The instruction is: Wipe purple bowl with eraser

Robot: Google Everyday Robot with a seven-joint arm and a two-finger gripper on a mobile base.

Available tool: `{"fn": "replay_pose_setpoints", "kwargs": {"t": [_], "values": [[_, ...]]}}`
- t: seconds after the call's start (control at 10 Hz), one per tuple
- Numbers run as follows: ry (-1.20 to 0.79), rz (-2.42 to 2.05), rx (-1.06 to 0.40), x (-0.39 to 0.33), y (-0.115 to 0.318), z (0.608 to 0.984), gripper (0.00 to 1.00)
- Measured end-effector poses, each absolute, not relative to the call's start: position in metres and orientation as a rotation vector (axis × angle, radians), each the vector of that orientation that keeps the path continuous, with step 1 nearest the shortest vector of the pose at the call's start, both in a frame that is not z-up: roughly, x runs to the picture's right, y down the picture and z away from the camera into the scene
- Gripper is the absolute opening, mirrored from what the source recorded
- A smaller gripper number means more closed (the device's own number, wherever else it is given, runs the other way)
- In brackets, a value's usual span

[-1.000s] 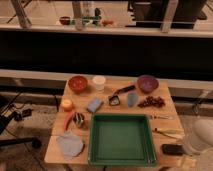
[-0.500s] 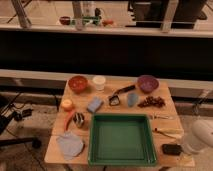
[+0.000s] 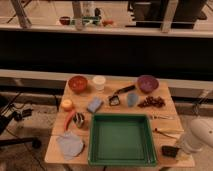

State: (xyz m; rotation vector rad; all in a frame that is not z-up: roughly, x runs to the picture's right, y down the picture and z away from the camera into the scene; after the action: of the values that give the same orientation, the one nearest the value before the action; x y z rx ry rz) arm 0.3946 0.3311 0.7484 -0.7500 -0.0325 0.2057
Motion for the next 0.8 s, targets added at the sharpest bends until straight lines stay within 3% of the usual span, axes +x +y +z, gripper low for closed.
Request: {"fn": "replay_pose_setpoints", "kwargs": {"t": [0.8], "values": [[-0.026, 0.192, -0.654, 0.412, 0.262, 0.702, 0.14]]}}
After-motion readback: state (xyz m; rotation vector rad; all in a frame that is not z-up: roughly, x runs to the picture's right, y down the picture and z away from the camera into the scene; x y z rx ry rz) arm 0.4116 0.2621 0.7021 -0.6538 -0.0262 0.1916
